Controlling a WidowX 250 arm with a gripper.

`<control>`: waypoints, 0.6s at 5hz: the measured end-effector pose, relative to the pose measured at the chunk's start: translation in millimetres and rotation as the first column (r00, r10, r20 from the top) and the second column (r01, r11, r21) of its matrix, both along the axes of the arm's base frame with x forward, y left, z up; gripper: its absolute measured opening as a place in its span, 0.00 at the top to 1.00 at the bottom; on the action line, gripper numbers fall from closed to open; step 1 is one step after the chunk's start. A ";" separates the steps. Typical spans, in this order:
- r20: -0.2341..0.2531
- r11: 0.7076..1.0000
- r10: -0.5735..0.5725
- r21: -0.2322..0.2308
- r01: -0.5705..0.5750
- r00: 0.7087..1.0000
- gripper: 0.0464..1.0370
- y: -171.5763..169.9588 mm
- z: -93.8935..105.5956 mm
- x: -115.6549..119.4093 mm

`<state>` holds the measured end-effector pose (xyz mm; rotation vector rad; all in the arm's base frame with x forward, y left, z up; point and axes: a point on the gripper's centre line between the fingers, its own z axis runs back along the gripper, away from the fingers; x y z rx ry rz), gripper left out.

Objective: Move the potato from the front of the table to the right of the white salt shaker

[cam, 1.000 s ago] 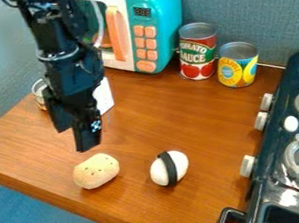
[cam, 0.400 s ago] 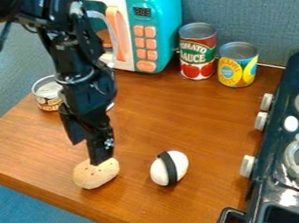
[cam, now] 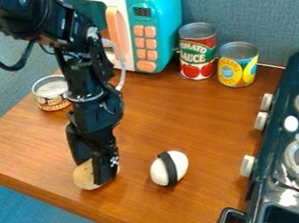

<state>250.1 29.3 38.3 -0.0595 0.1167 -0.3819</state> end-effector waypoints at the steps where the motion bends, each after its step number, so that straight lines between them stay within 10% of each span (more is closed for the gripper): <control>1: -0.050 0.998 0.018 0.060 -0.015 0.999 0.04 2.4 -12.6 2.4; 3: -0.099 0.996 0.036 0.088 -0.028 0.994 0.08 5.0 -22.5 5.1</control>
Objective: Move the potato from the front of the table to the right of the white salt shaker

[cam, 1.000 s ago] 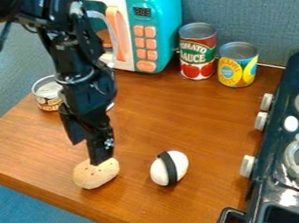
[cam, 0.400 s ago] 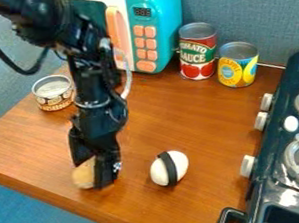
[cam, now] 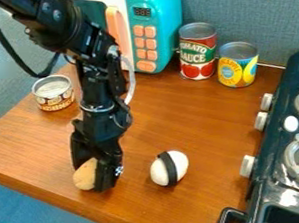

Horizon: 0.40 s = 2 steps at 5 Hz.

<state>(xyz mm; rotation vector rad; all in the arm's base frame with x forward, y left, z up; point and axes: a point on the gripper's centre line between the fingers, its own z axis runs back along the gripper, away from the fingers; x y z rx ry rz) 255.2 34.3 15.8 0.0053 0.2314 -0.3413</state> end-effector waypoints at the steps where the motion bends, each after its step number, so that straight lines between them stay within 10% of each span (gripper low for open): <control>1: 0.004 1.000 0.001 -0.026 0.000 1.000 0.32 -3.6 0.6 0.5; 2: 0.083 0.988 -0.027 -0.149 0.039 0.996 0.39 -19.5 19.9 7.2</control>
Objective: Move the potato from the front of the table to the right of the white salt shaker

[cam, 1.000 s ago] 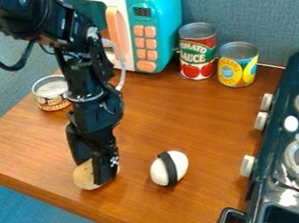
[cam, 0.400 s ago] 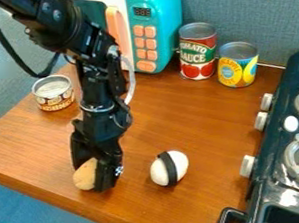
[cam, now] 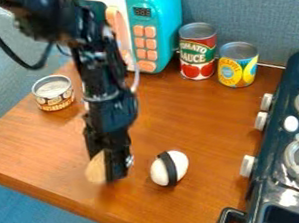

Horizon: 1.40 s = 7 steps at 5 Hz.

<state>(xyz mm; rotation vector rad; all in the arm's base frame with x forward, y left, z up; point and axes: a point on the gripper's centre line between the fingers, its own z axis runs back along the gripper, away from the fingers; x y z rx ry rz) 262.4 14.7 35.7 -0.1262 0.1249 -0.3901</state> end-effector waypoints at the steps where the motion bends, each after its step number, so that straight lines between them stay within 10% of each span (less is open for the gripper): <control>1: 0.060 0.998 0.025 -0.051 -0.022 0.998 0.39 -4.1 23.1 16.1; 3: 0.075 0.990 0.130 0.050 -0.134 0.989 0.39 -5.5 57.1 69.9; 6: 0.273 0.758 0.592 0.132 -0.639 0.758 0.39 -1.4 26.5 119.8; 7: 0.247 0.732 0.628 0.134 -0.668 0.738 0.39 -2.4 8.7 130.6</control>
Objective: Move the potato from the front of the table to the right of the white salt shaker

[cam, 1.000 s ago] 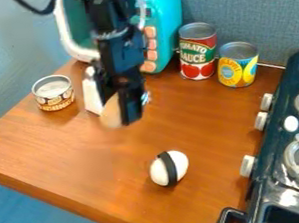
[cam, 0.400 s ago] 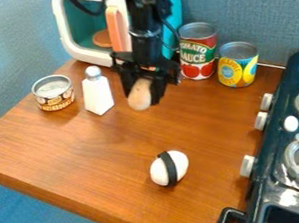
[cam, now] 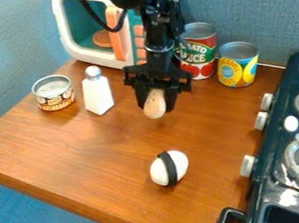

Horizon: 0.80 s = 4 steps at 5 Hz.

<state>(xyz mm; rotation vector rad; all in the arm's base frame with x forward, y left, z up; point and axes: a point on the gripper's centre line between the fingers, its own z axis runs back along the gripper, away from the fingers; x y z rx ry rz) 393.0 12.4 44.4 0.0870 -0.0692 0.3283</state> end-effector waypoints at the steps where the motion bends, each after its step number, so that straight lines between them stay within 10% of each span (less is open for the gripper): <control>1: -0.004 1.000 0.013 -0.011 -0.013 1.000 0.39 0.1 -7.7 4.8; 4: -0.023 0.991 -0.113 -0.068 0.111 0.993 0.20 17.4 -13.0 10.7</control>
